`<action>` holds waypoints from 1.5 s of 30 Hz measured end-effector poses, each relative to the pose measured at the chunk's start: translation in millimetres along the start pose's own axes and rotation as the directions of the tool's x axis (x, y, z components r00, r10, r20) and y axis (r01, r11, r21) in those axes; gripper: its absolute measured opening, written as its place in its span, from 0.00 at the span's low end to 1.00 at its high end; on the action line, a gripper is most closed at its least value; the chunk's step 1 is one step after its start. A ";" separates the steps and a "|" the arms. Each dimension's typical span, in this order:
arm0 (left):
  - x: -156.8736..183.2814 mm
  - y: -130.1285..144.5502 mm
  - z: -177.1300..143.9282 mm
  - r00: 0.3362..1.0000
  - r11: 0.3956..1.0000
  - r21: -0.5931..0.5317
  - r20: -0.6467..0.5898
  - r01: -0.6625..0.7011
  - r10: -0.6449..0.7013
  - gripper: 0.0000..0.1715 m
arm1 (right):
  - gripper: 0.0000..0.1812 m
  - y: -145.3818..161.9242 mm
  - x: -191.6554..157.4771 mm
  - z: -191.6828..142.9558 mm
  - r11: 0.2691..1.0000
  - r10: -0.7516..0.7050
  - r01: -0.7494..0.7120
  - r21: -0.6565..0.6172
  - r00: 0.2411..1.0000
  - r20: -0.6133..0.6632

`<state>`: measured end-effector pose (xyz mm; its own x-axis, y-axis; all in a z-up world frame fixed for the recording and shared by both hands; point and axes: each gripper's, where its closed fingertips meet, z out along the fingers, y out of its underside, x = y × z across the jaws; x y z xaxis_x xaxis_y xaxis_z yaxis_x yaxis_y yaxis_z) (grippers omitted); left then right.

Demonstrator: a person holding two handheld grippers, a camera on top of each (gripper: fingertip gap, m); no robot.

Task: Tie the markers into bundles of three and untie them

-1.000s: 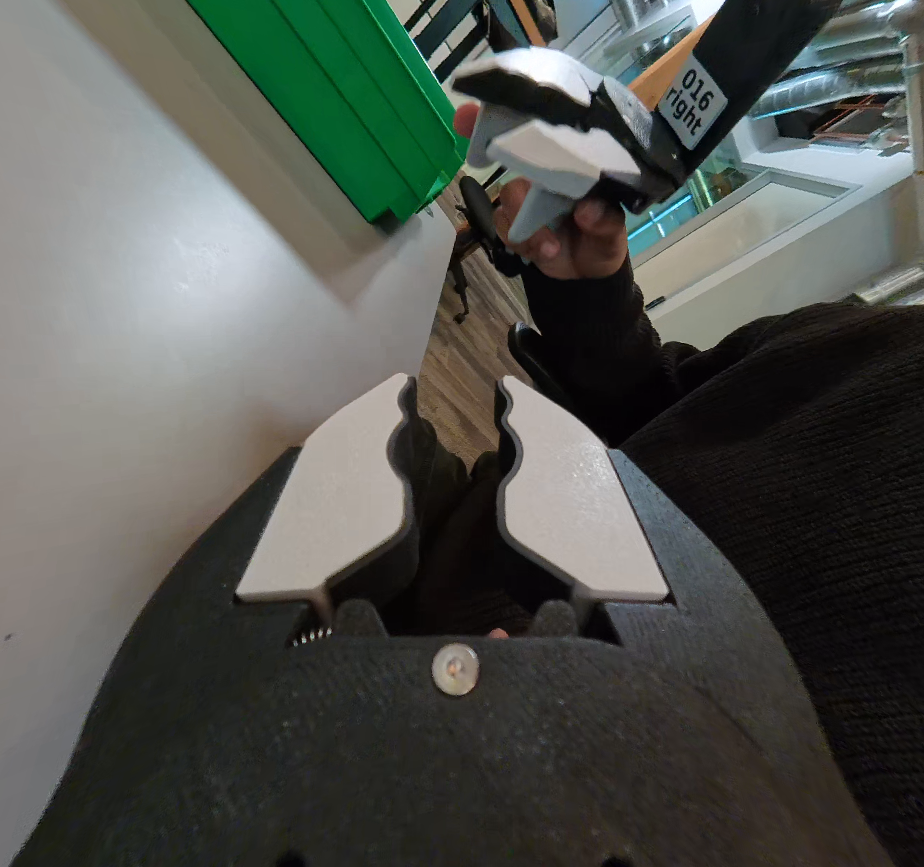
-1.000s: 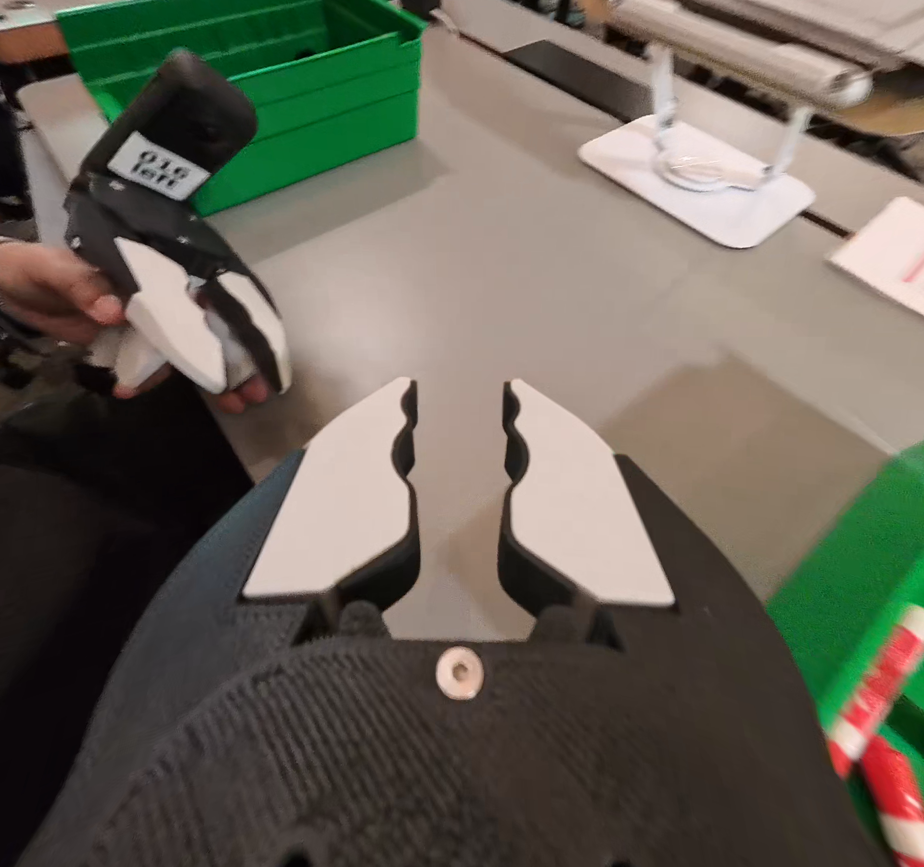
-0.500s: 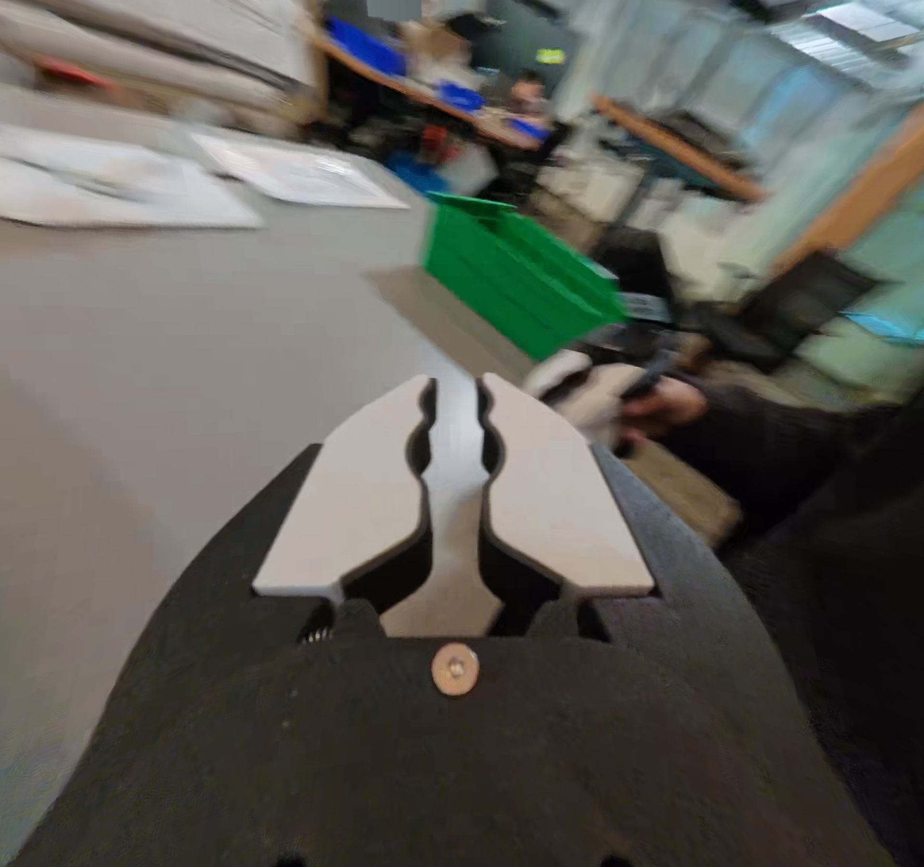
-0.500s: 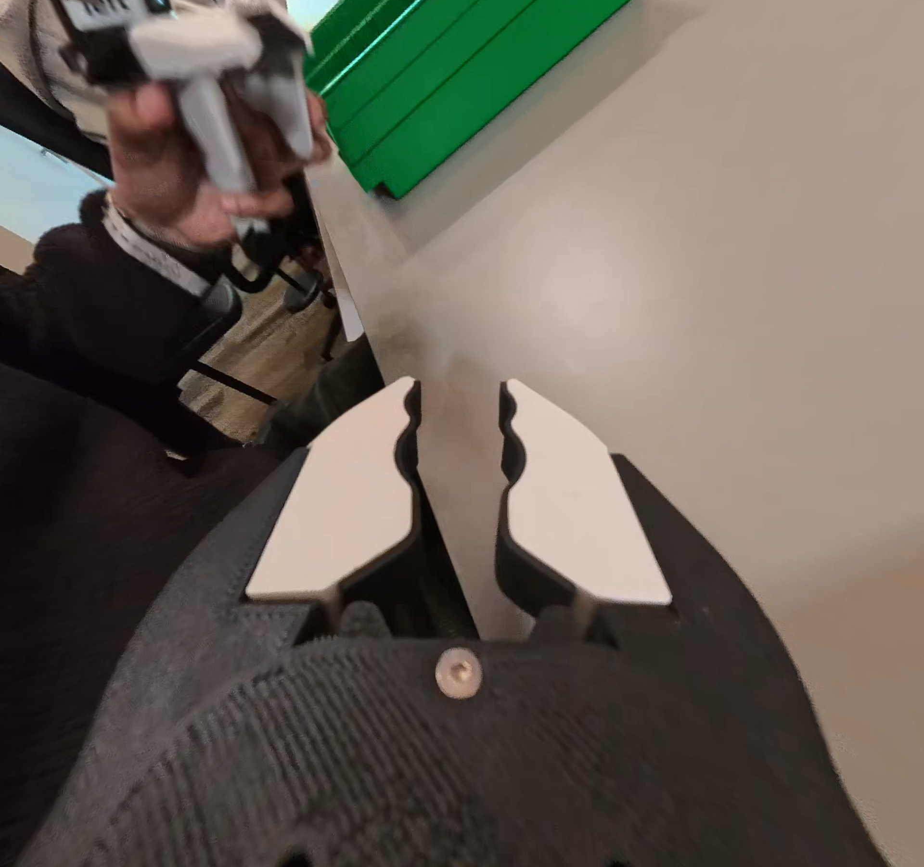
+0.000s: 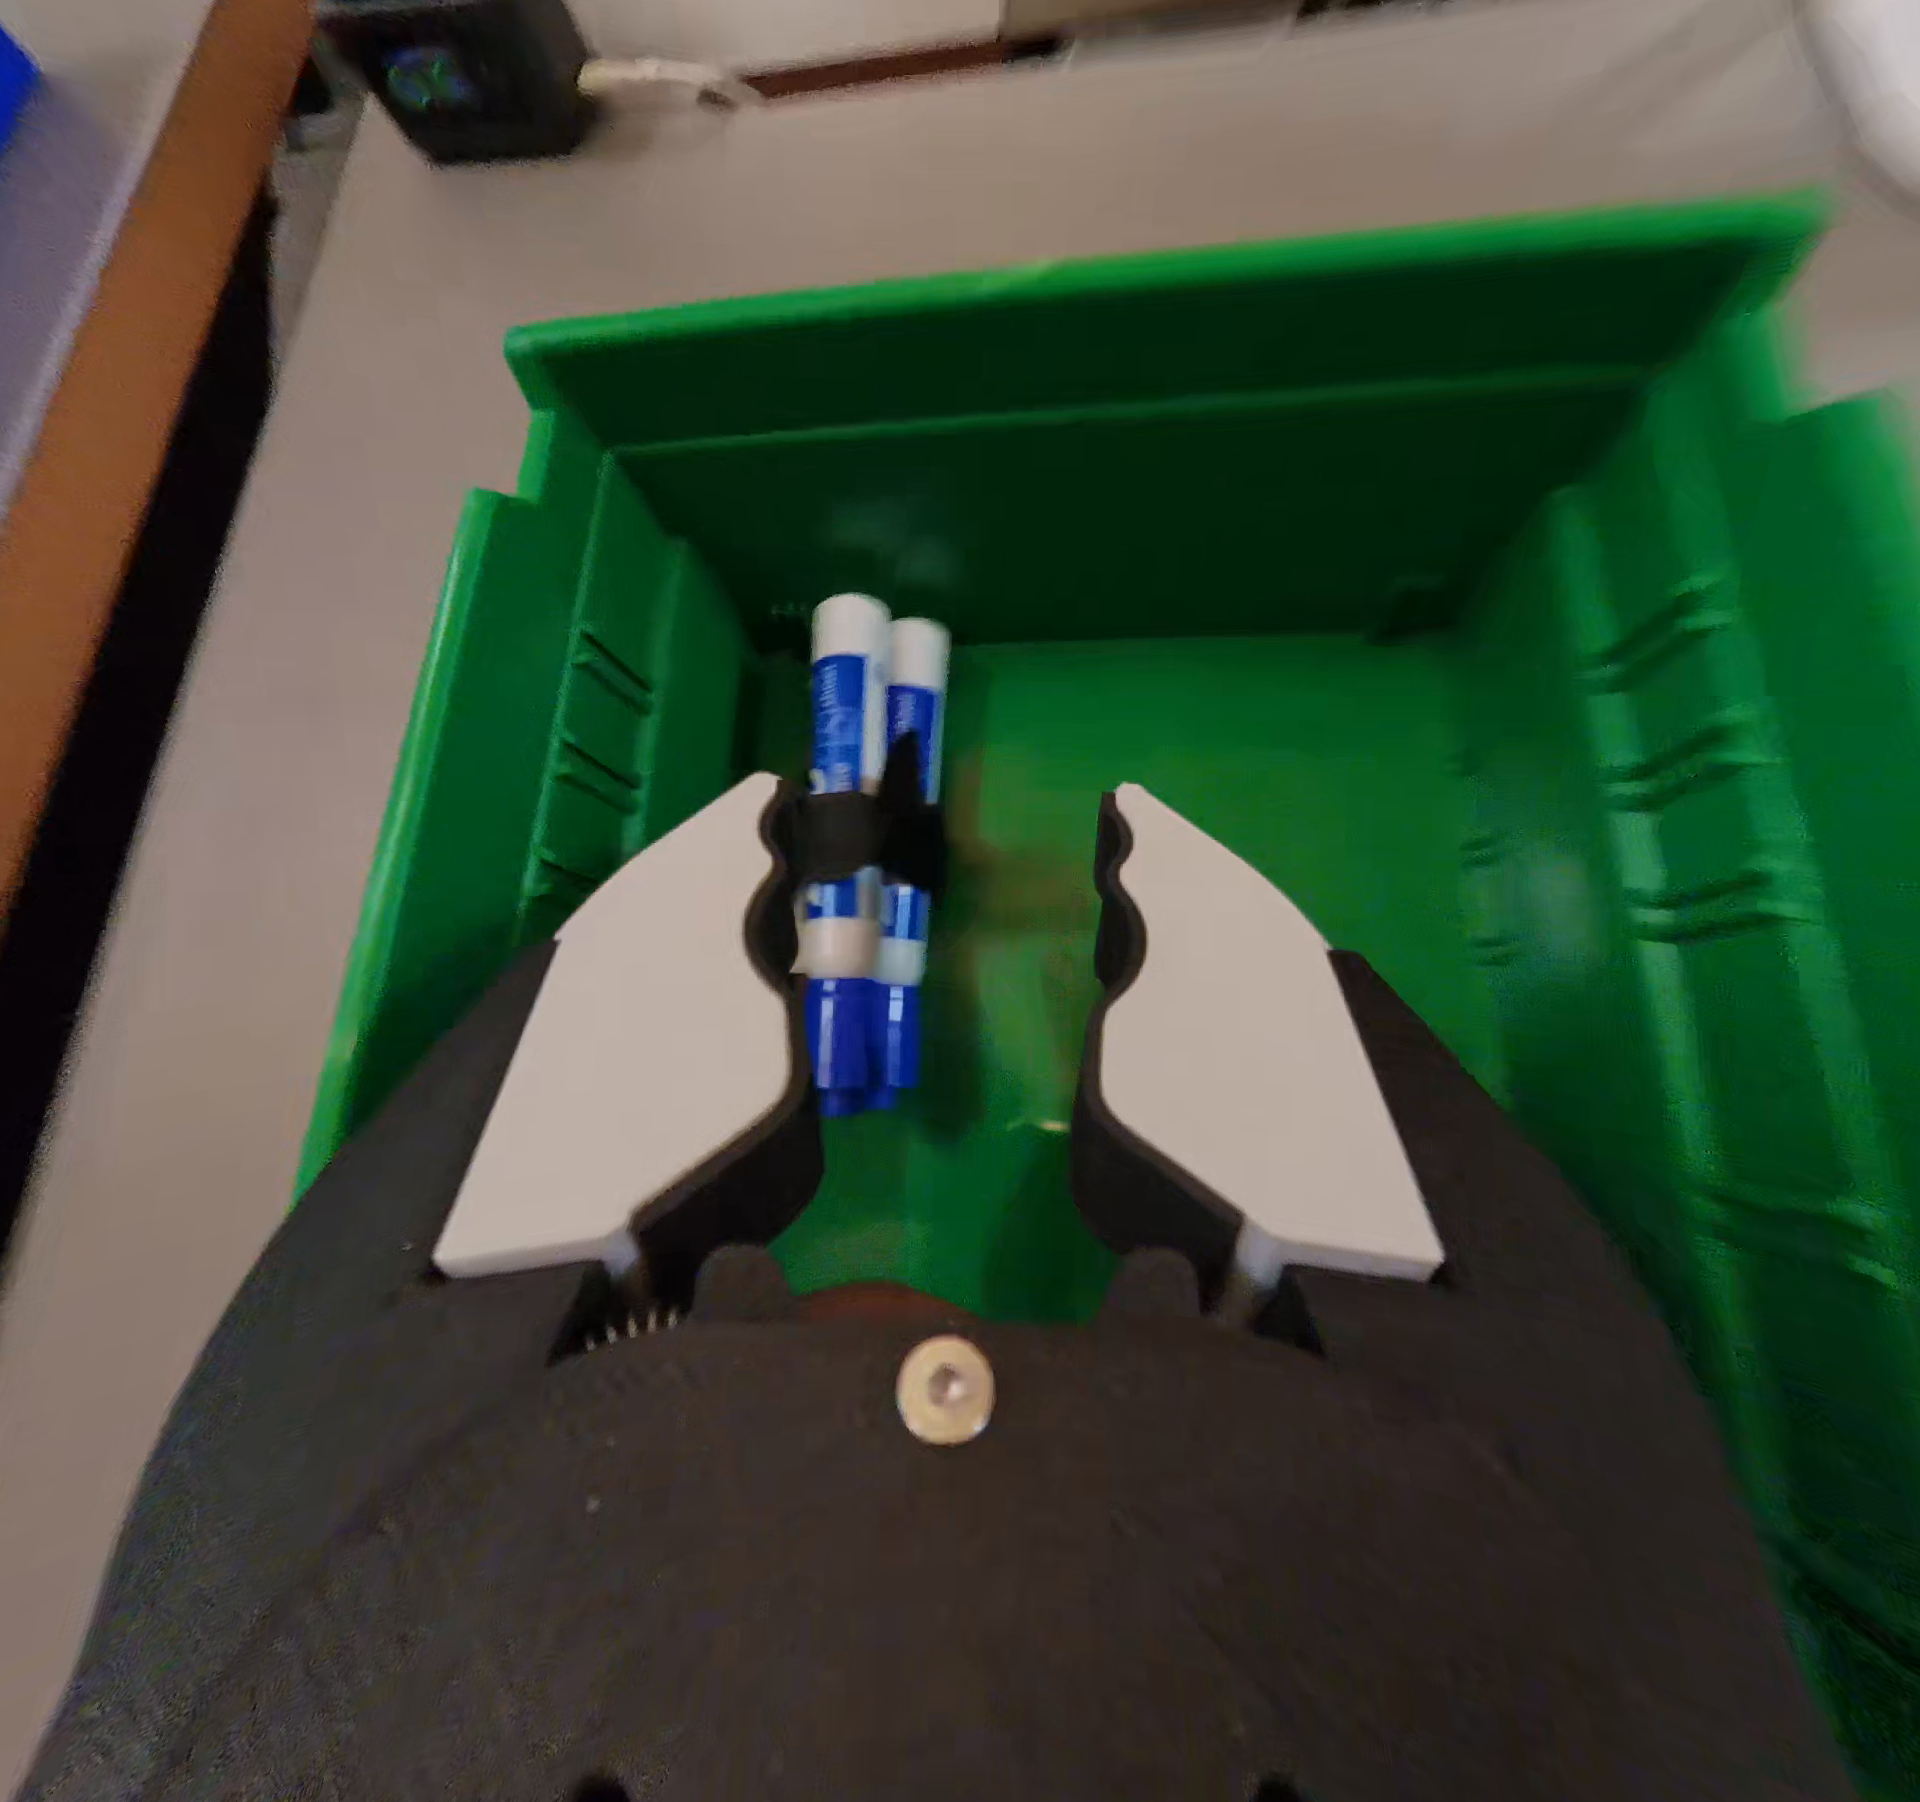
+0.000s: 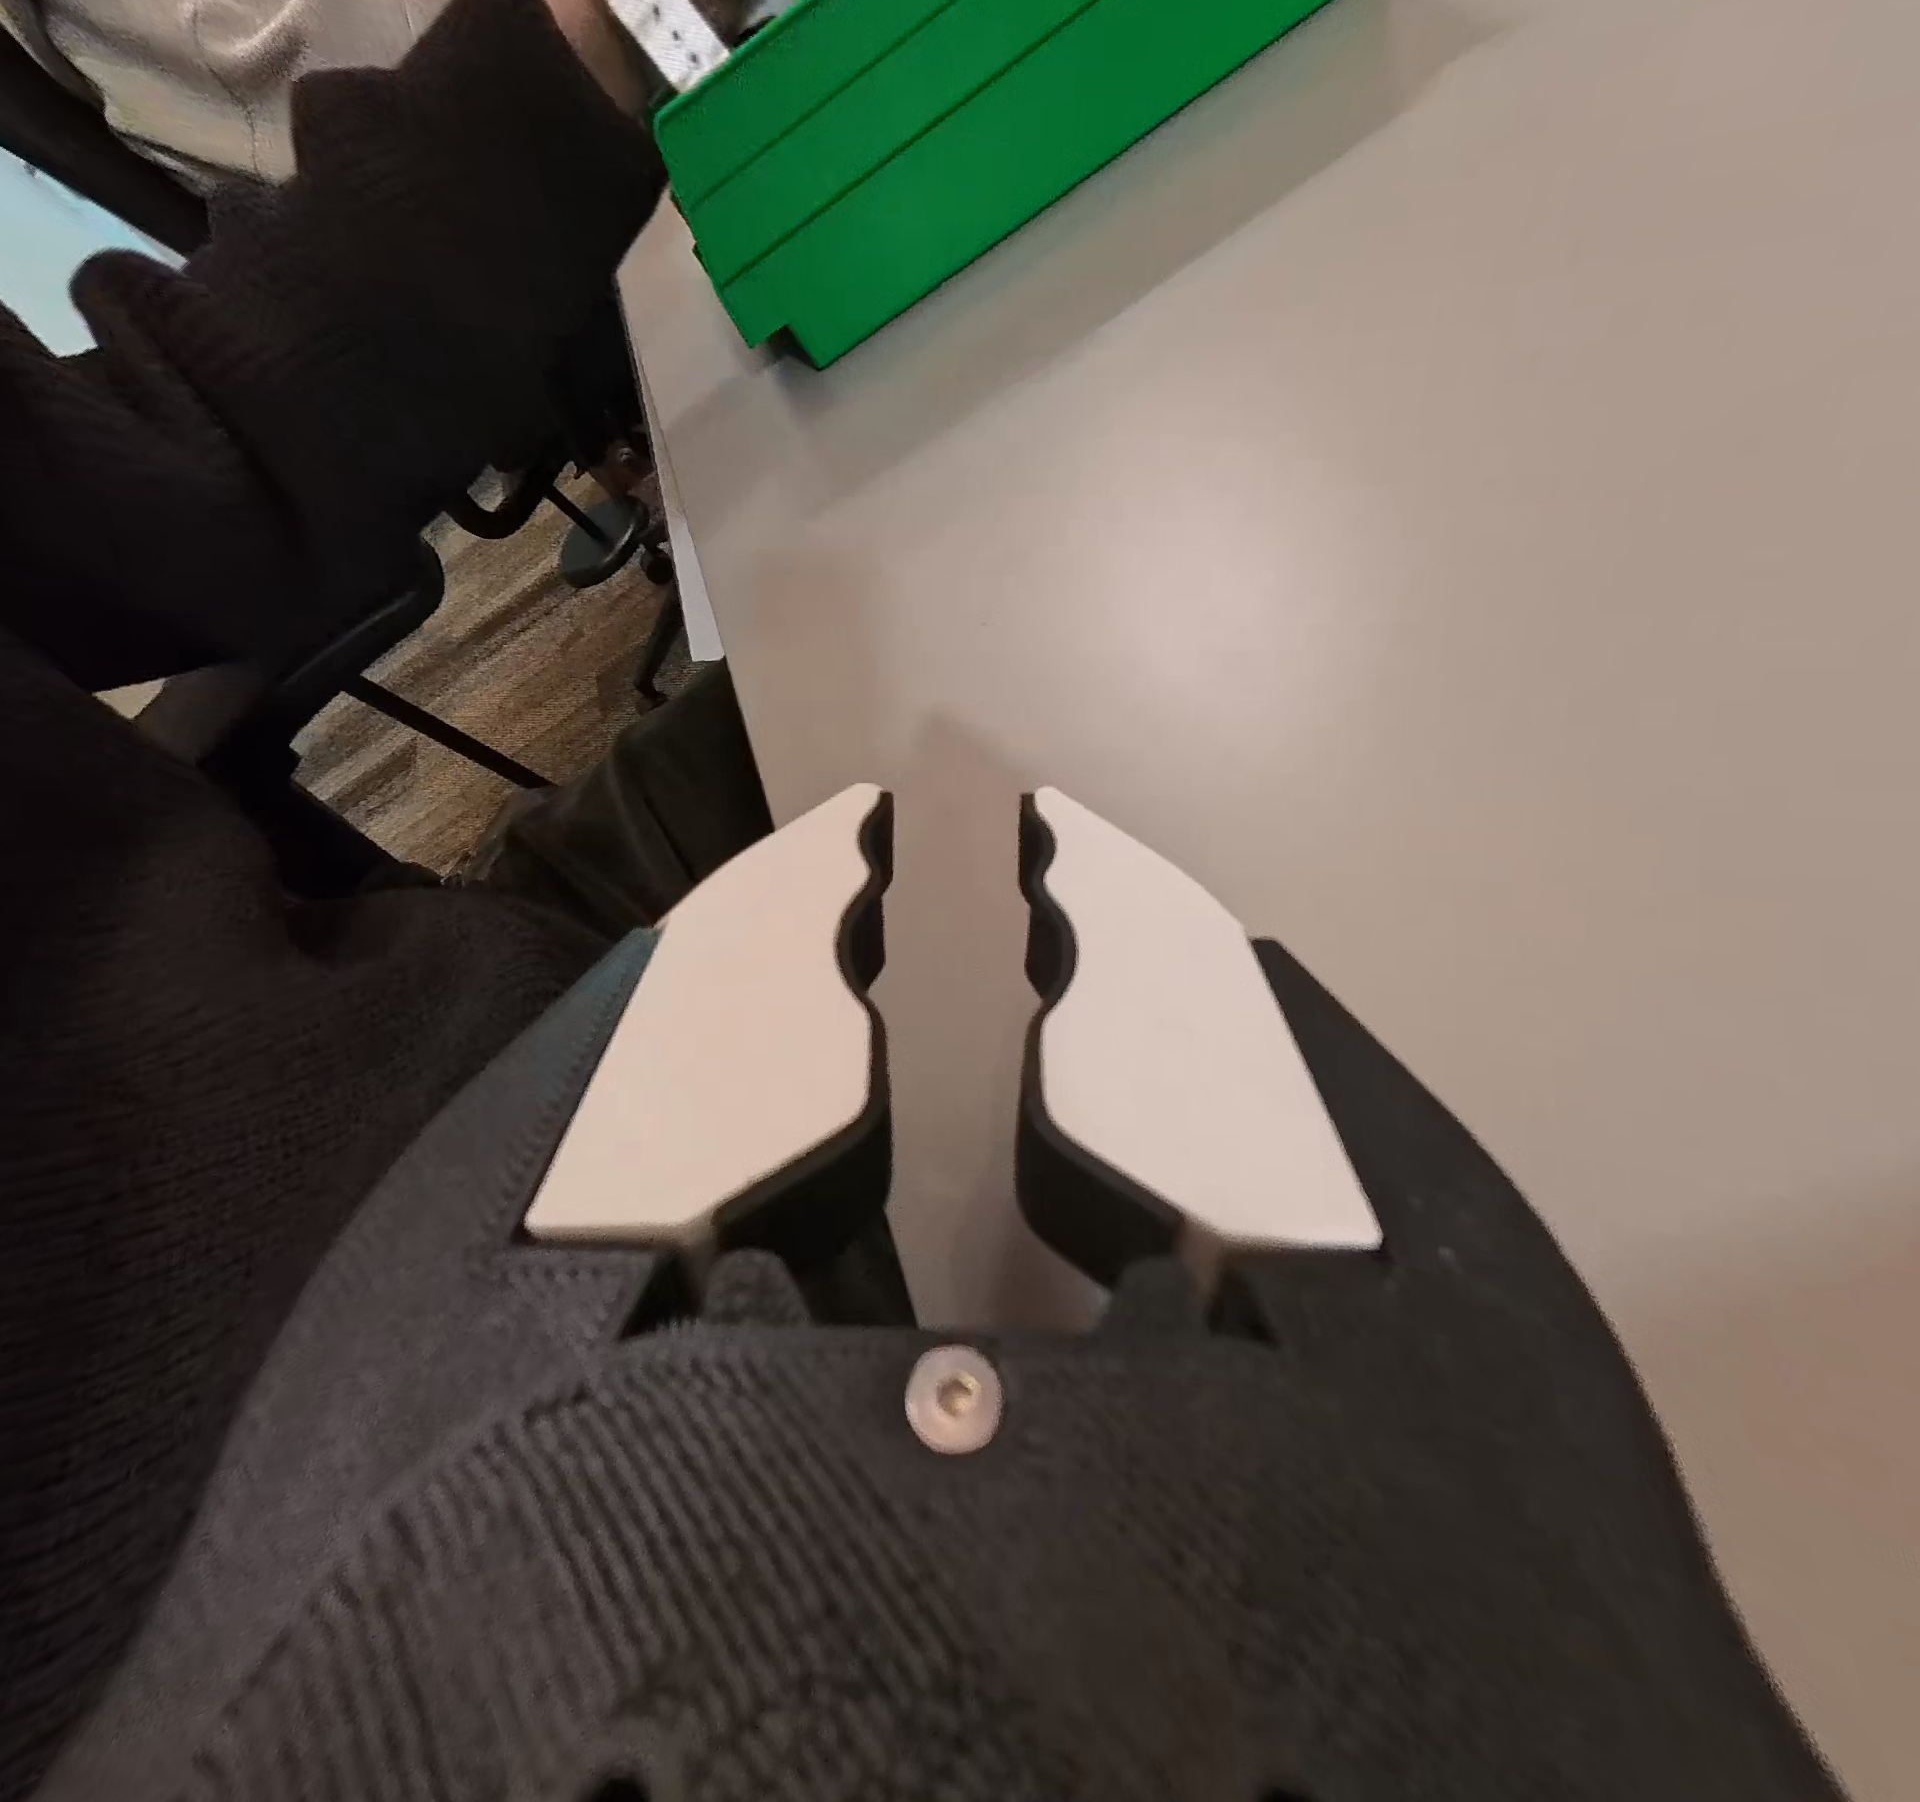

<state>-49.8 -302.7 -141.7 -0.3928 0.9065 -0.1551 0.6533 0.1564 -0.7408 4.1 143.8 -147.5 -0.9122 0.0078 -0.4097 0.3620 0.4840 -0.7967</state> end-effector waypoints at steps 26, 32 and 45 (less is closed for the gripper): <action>1.8 -47.0 -45.6 0.988 0.988 0.069 -0.064 -0.135 0.140 0.13 | 0.12 8.9 14.5 -11.7 1.000 0.030 -0.031 -0.003 0.999 -0.028; 110.1 -81.8 -130.0 0.879 0.904 0.296 -0.272 -0.310 0.391 0.12 | 0.11 10.0 15.3 -10.9 1.000 0.006 -0.007 -0.009 0.998 -0.055; 318.1 80.1 -169.3 0.458 0.795 0.412 -0.659 -0.445 0.597 0.12 | 0.14 3.2 25.3 -25.7 0.994 -0.084 0.096 0.047 0.976 -0.199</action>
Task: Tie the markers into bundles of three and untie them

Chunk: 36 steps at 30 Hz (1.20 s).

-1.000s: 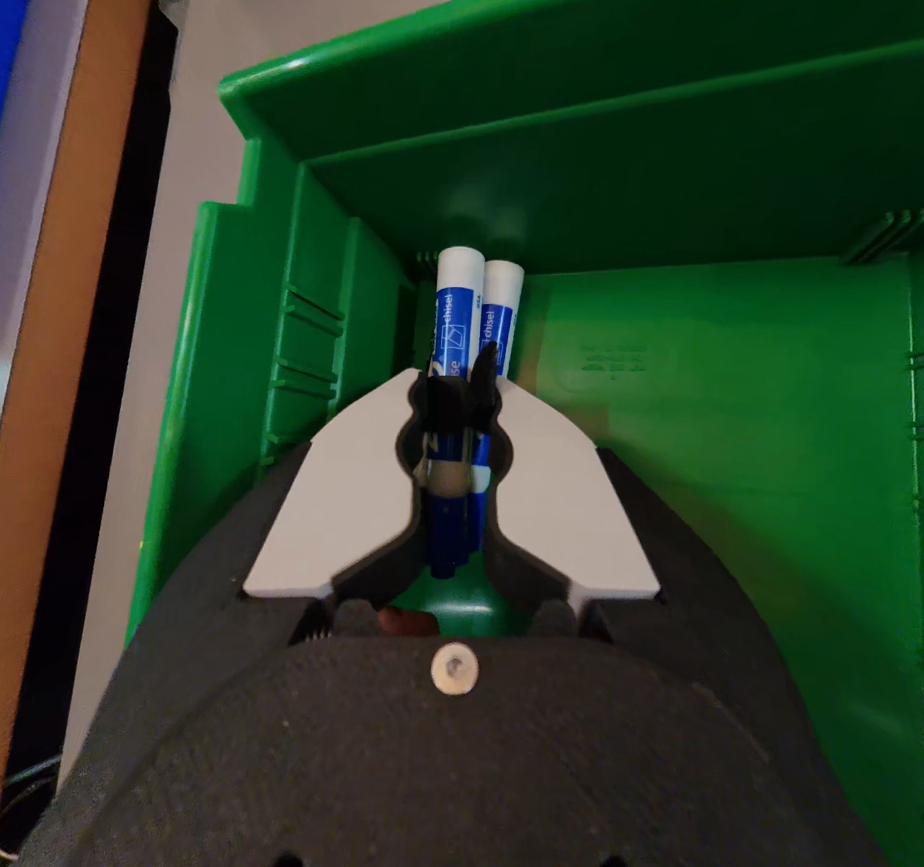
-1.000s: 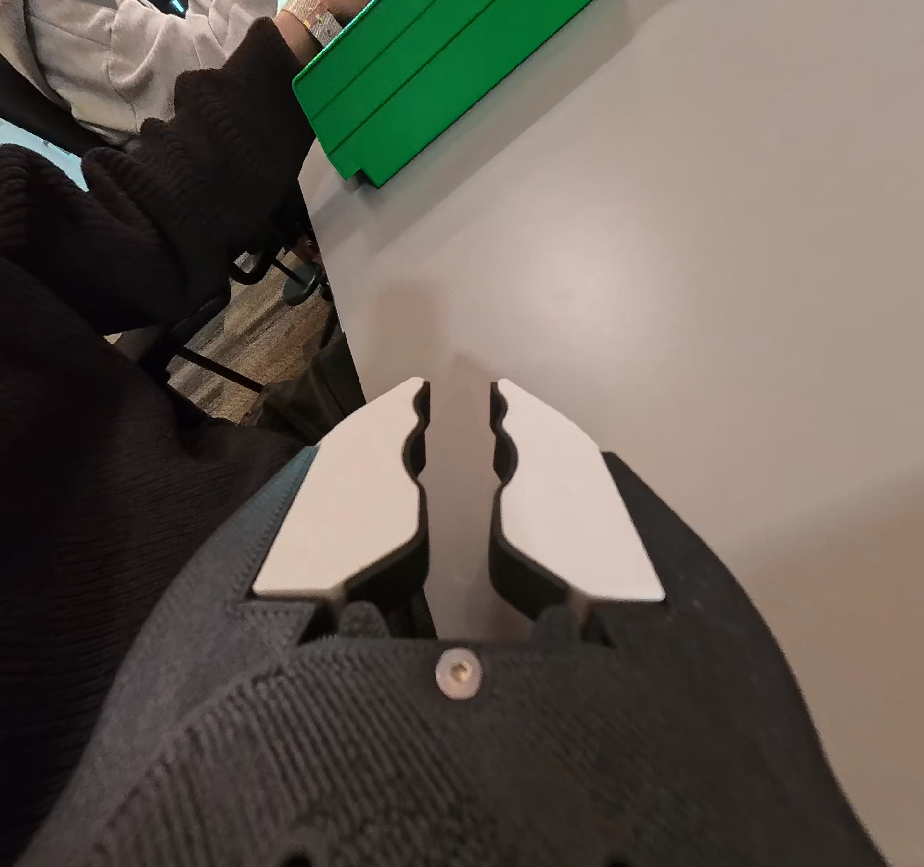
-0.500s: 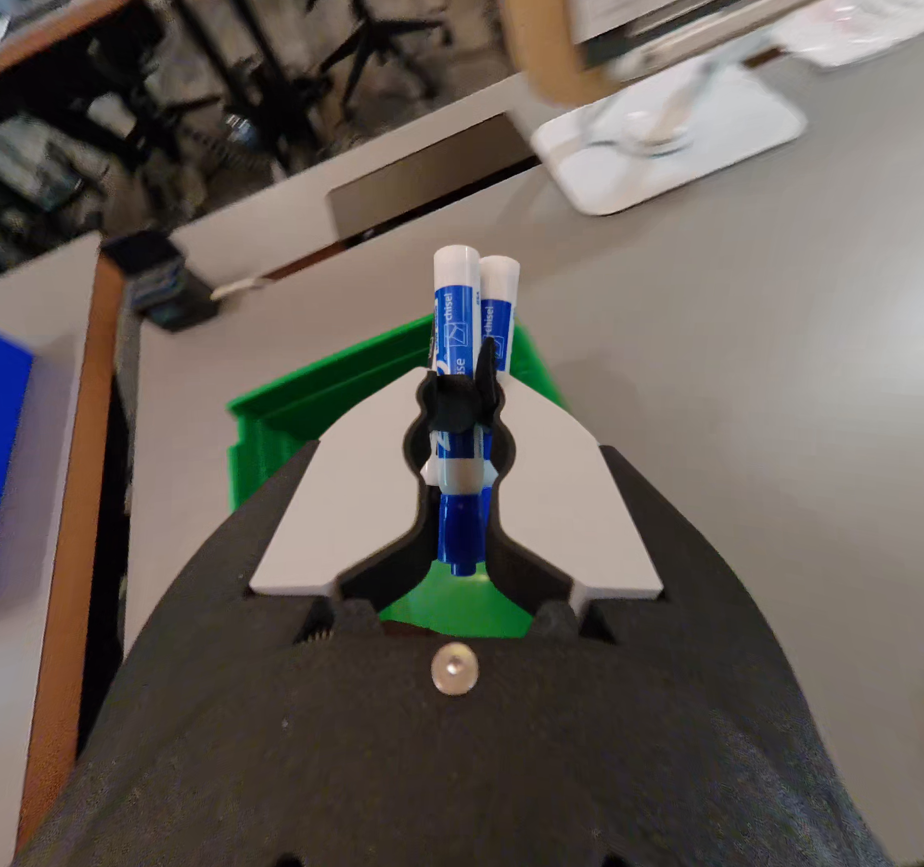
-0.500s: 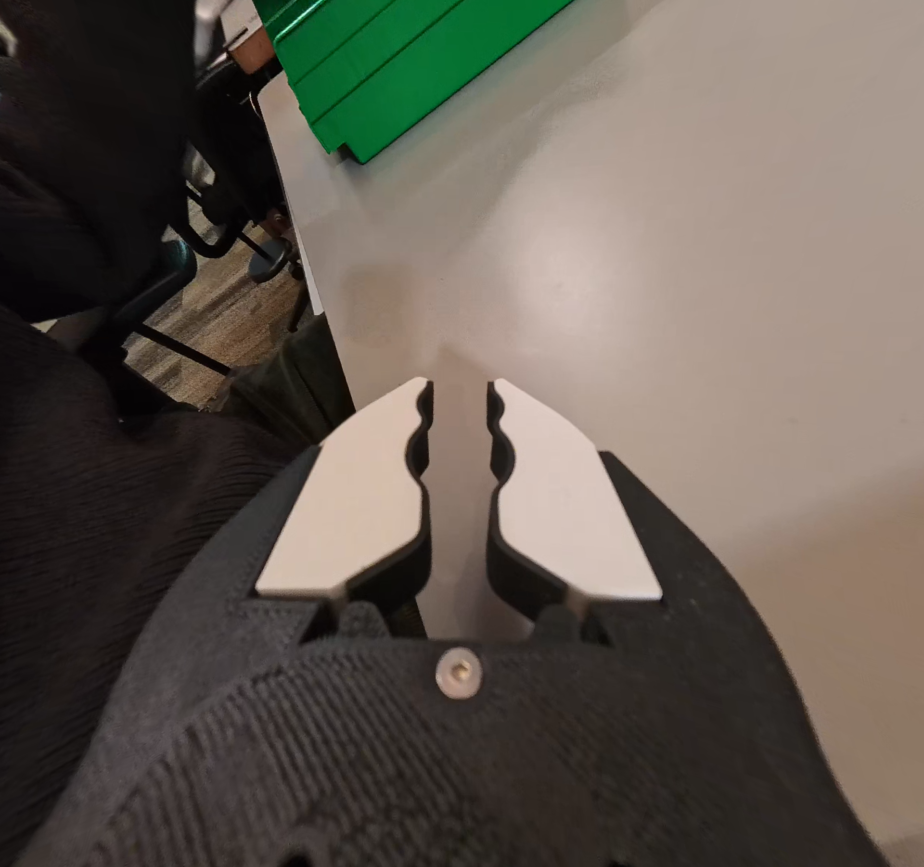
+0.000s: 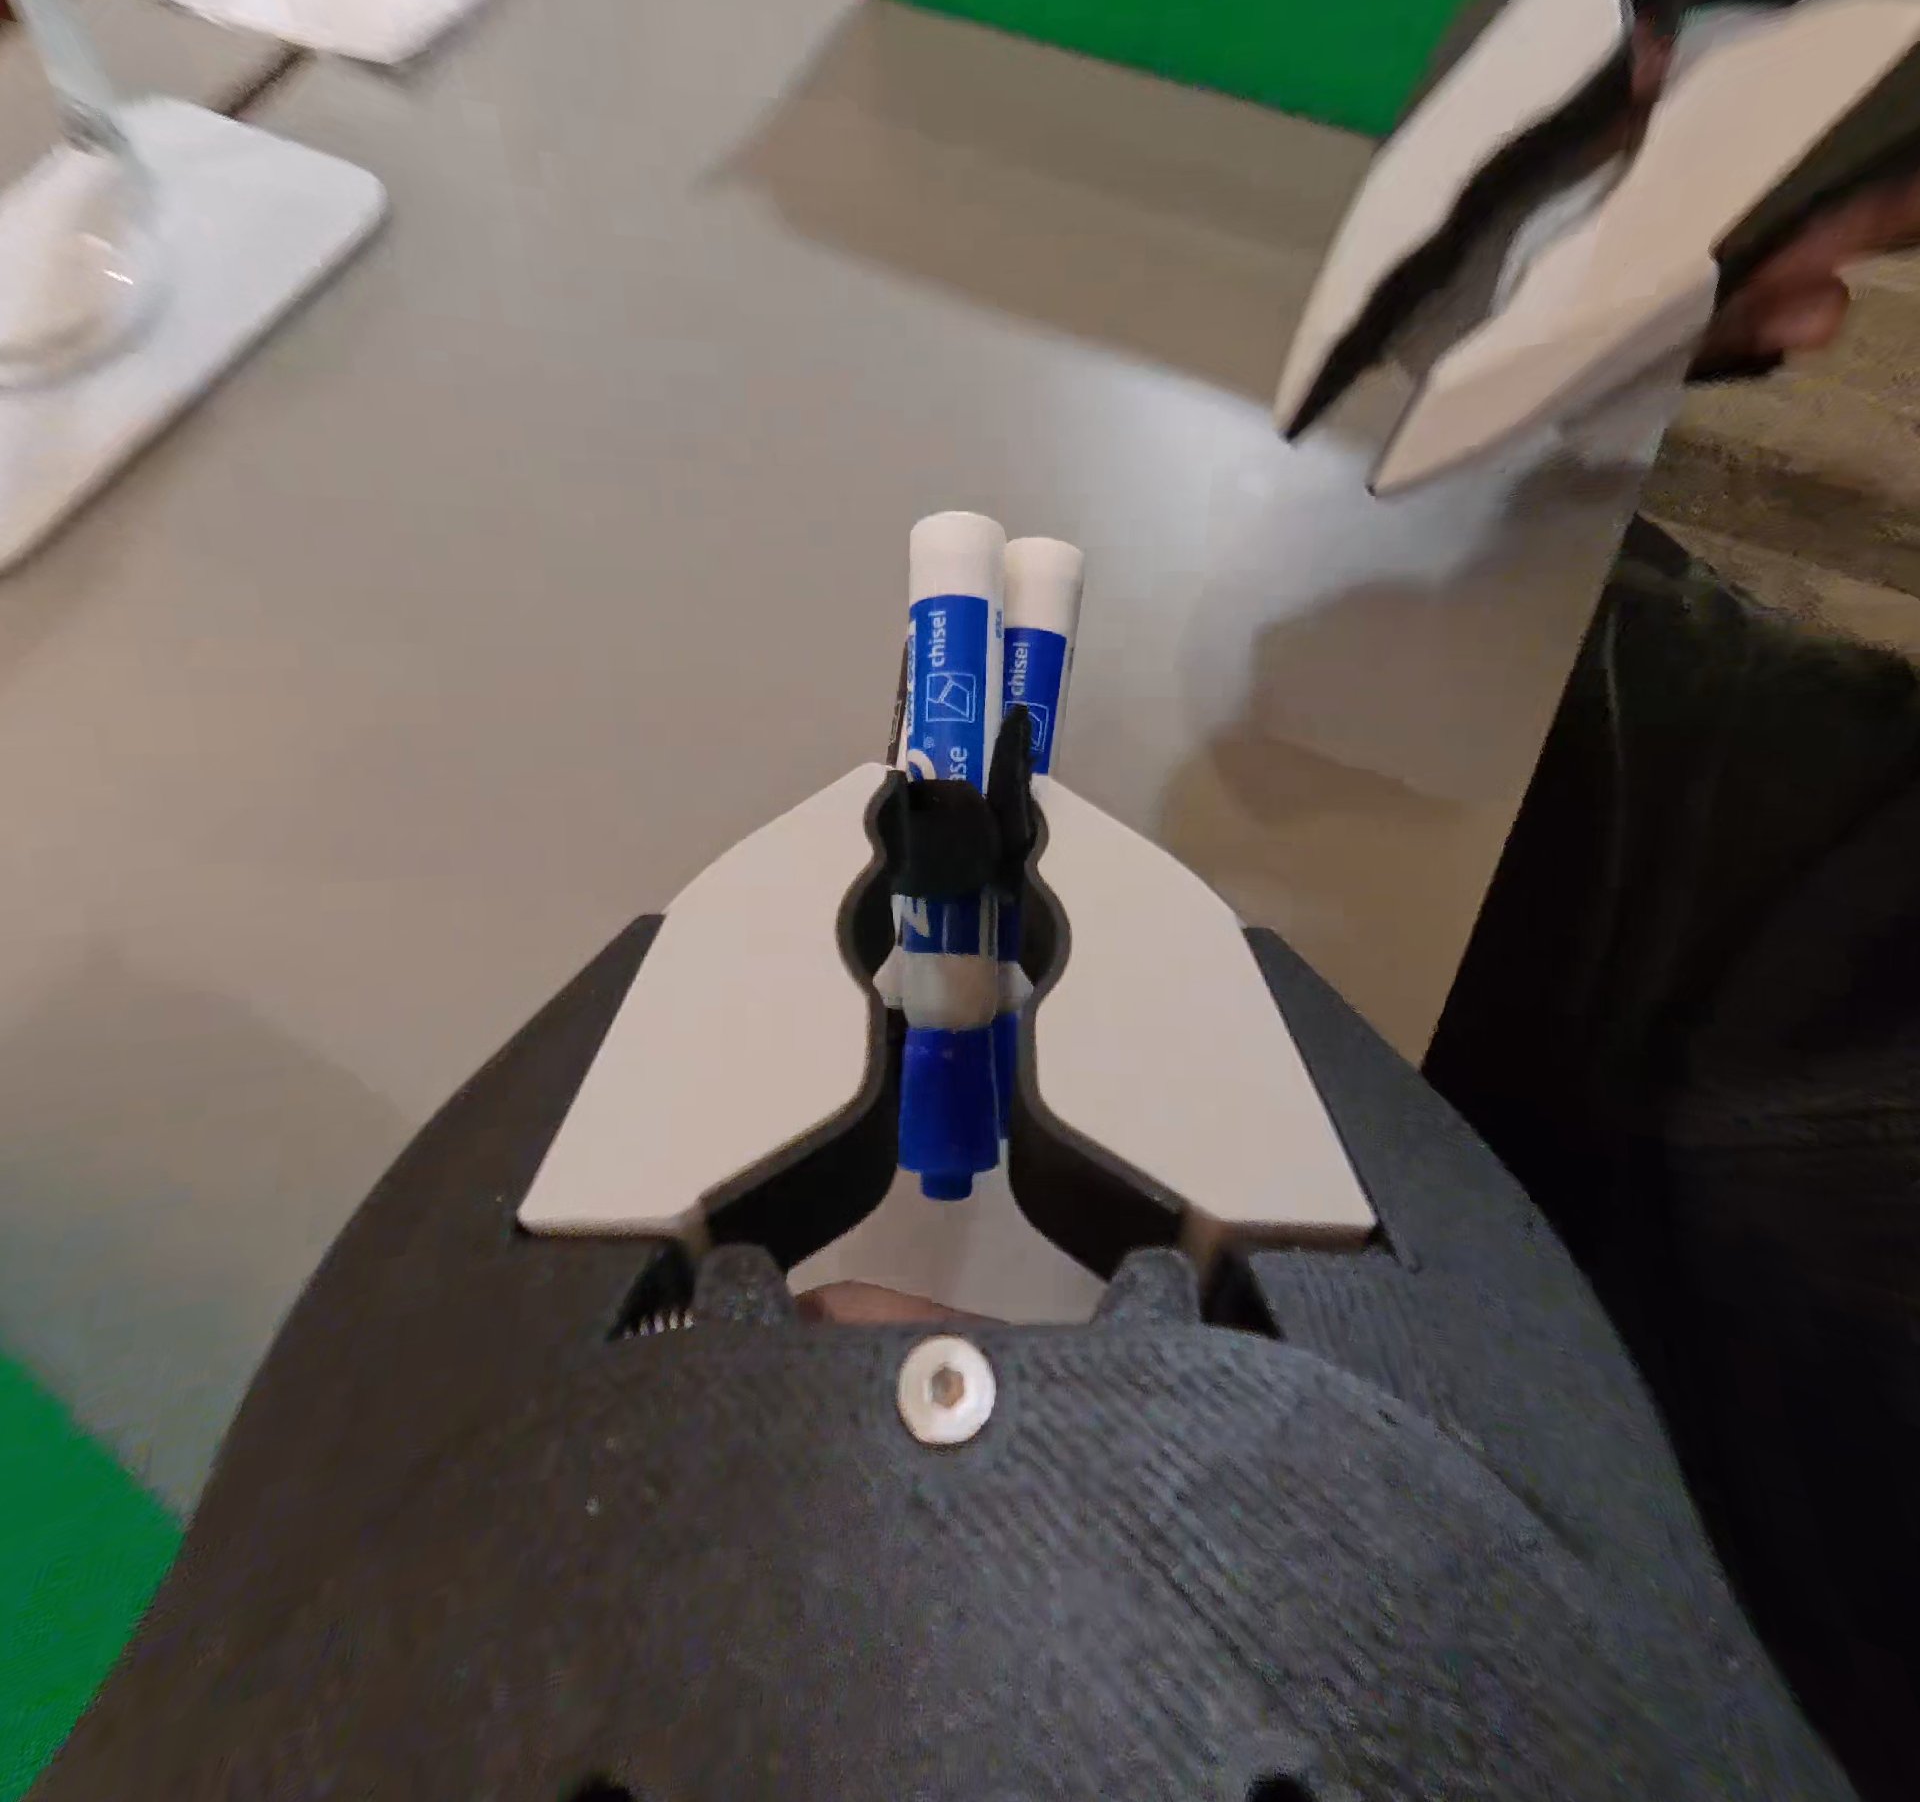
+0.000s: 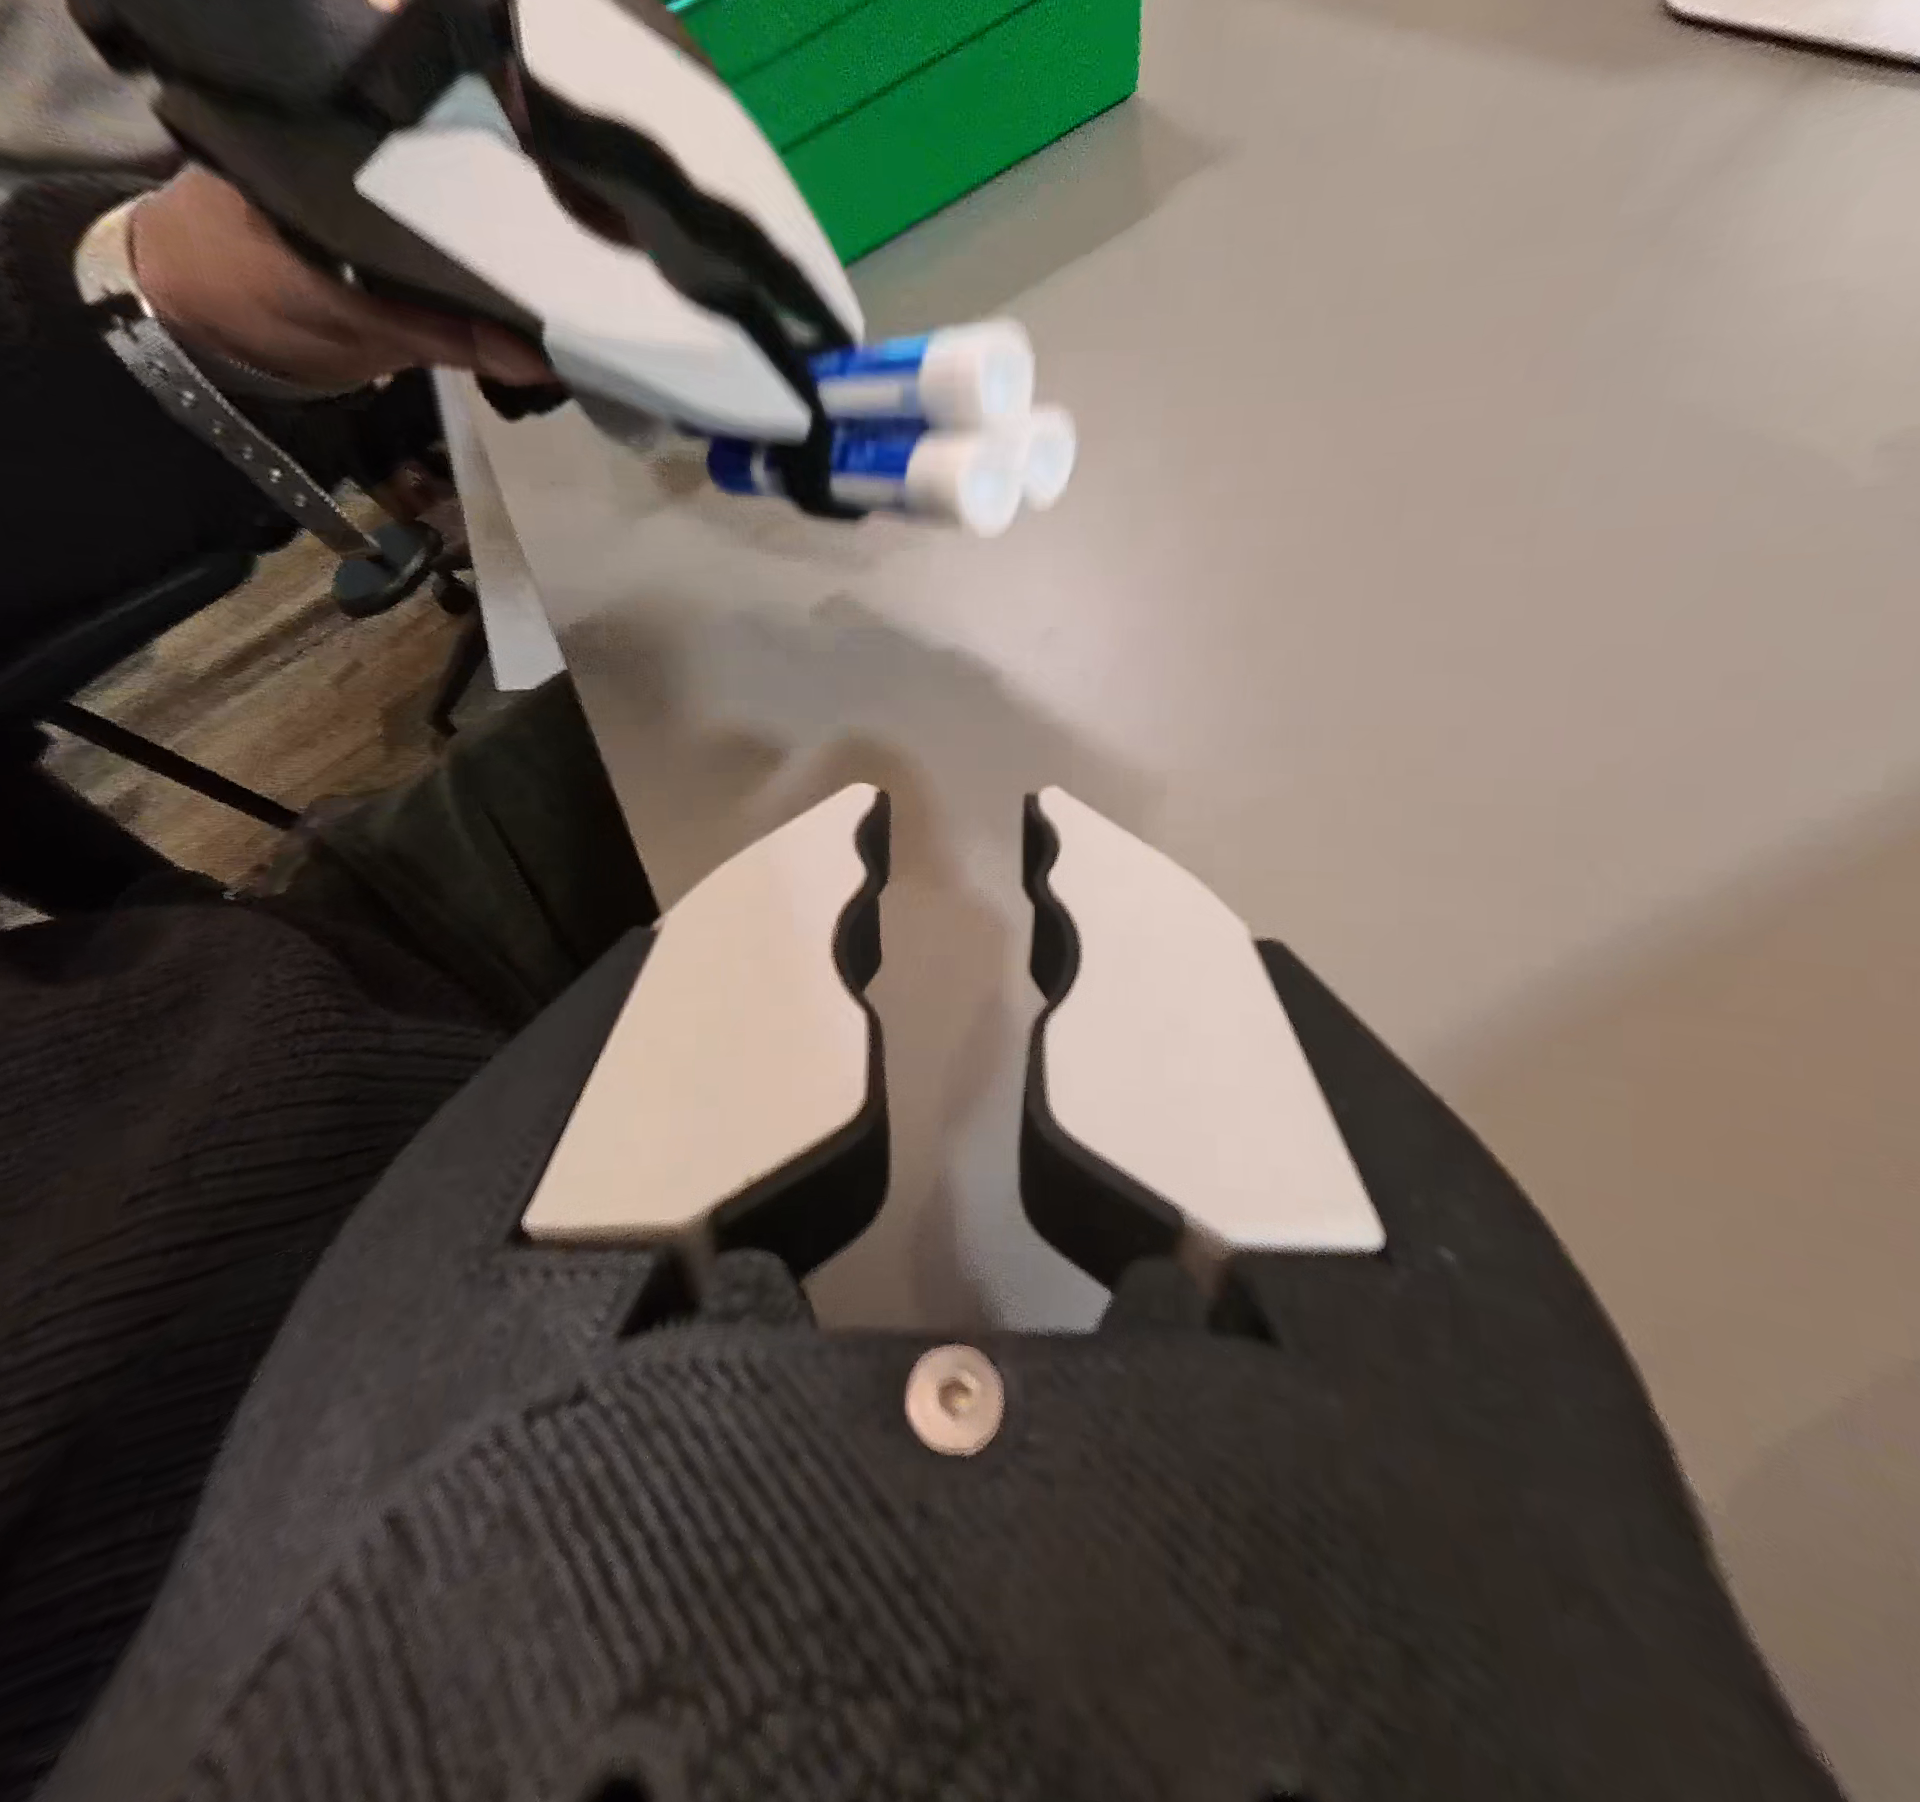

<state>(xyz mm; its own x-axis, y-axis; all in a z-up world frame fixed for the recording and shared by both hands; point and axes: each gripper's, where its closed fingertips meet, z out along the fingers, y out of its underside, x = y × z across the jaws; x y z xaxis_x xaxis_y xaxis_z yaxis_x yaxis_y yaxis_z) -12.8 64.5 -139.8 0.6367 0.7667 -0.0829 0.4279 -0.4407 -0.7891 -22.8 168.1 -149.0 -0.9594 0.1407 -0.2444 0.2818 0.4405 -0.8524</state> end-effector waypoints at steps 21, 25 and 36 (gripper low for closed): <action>62.8 15.1 17.9 0.954 0.989 -0.040 -0.273 -0.142 0.126 0.11 | 0.13 -19.9 -63.3 47.3 0.819 -0.573 0.562 0.118 0.814 0.095; 74.5 16.1 19.4 0.941 0.980 -0.044 -0.291 -0.193 0.172 0.12 | 0.08 -14.3 -67.3 44.7 0.821 -0.571 0.559 0.115 0.810 0.138; 79.4 25.3 22.3 0.931 0.967 -0.074 -0.295 -0.245 0.213 0.12 | 0.01 -0.4 -73.1 47.2 0.824 -0.563 0.563 0.063 0.801 0.202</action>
<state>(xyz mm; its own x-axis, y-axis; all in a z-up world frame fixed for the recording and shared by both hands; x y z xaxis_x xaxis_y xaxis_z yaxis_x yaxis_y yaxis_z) 34.2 124.7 -179.8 0.8736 0.4822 -0.0656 0.3053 -0.6481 -0.6976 46.6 115.8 -152.7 -0.9299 -0.3143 0.1911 -0.3092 0.3864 -0.8690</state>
